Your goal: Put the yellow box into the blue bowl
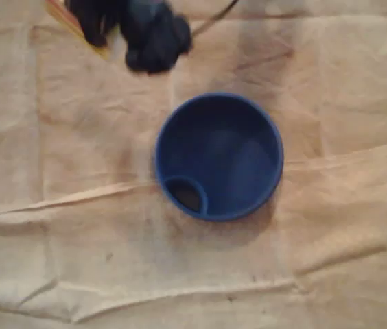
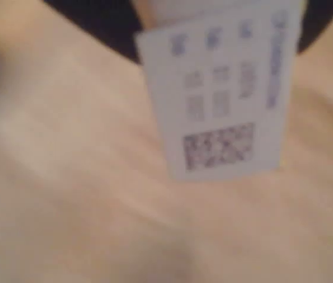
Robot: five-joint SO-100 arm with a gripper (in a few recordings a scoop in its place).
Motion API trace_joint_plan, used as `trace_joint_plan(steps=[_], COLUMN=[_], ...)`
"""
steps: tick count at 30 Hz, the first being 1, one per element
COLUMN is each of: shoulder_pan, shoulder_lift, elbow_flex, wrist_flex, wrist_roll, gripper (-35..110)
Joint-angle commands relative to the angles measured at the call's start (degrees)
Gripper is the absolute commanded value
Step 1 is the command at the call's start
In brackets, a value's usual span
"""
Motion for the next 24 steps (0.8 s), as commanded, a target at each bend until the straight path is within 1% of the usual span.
trace_joint_plan(steps=[1,6,18,24], shoulder_pan=[0.6,-0.9,-18.8,-24.3], shoulder_lift=[11.5,13.5,13.1,9.3], elbow_flex=[-1.1,-1.1,-1.1,-2.0], wrist_flex=[0.1,0.0,-0.9,-1.7], wrist_roll=[-0.5,-0.1,0.1,0.0], gripper=[0,0,0,0])
